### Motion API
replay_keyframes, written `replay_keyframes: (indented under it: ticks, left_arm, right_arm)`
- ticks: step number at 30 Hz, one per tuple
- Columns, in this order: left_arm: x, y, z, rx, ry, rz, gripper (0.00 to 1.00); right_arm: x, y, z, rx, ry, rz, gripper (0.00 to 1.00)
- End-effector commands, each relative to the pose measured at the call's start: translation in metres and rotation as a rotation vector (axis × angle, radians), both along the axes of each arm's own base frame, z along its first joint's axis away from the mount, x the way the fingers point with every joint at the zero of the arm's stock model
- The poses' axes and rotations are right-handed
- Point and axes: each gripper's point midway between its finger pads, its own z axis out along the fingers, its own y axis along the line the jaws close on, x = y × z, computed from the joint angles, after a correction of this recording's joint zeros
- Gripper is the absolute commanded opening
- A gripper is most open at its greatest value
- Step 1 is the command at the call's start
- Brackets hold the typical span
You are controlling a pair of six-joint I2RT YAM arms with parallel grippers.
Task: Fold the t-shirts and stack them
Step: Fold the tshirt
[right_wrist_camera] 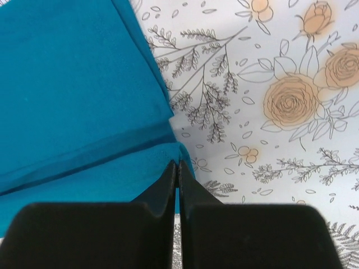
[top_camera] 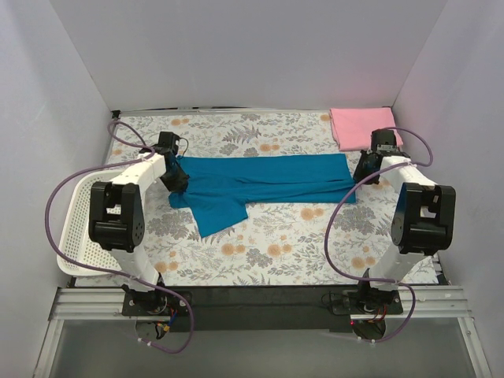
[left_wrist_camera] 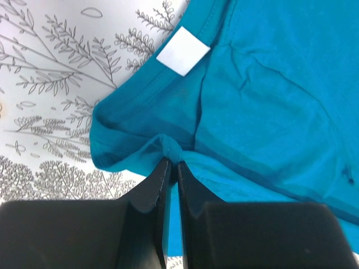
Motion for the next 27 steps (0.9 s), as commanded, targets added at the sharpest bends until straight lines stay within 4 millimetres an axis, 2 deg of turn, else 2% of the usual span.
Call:
replay_keyframes:
  ticks: [1,7,11,13,14,16,17,19,20,22,25,26,27]
  left_arm:
    - [0.020,0.013,0.007,0.053,-0.061,0.006,0.00]
    - [0.022,0.016,-0.006,0.074,-0.049,0.010,0.00]
    - [0.016,0.019,-0.017,0.089,-0.019,0.020,0.01]
    - [0.015,0.021,-0.018,0.096,-0.015,0.025,0.06]
    - [0.015,0.022,-0.016,0.101,-0.020,0.029,0.09]
    - [0.016,0.023,-0.012,0.106,-0.030,0.033,0.19]
    - [0.017,0.023,-0.004,0.105,-0.050,0.035,0.22]
    - [0.017,0.024,0.004,0.107,-0.069,0.037,0.35]
    - [0.018,0.024,0.014,0.105,-0.095,0.041,0.40]
    - [0.017,0.023,0.027,0.095,-0.127,0.040,0.49]
    - [0.008,0.019,0.037,0.088,-0.143,0.034,0.54]
    - [0.000,0.018,0.043,0.086,-0.149,0.032,0.55]
    - [-0.004,0.014,0.045,0.083,-0.156,0.027,0.55]
  right_arm:
    - [0.028,-0.002,0.016,-0.021,-0.082,0.020,0.01]
    - [0.035,0.002,0.001,-0.014,-0.059,0.044,0.01]
    - [0.038,0.013,-0.007,0.011,-0.044,0.084,0.01]
    - [0.039,0.014,-0.008,0.005,-0.044,0.098,0.02]
    - [0.040,0.015,-0.007,0.004,-0.044,0.102,0.10]
    - [0.040,0.015,-0.005,0.000,-0.049,0.108,0.18]
    - [0.039,0.016,-0.003,-0.001,-0.049,0.111,0.27]
    - [0.037,0.018,0.009,-0.005,-0.073,0.118,0.39]
    - [0.034,0.019,0.018,-0.014,-0.092,0.123,0.46]
    - [0.030,0.023,0.027,-0.025,-0.107,0.131,0.52]
    - [0.014,0.024,0.038,-0.042,-0.127,0.133,0.59]
    - [0.008,0.036,0.040,-0.041,-0.131,0.159,0.60]
    - [-0.003,0.039,0.042,-0.037,-0.136,0.162,0.60]
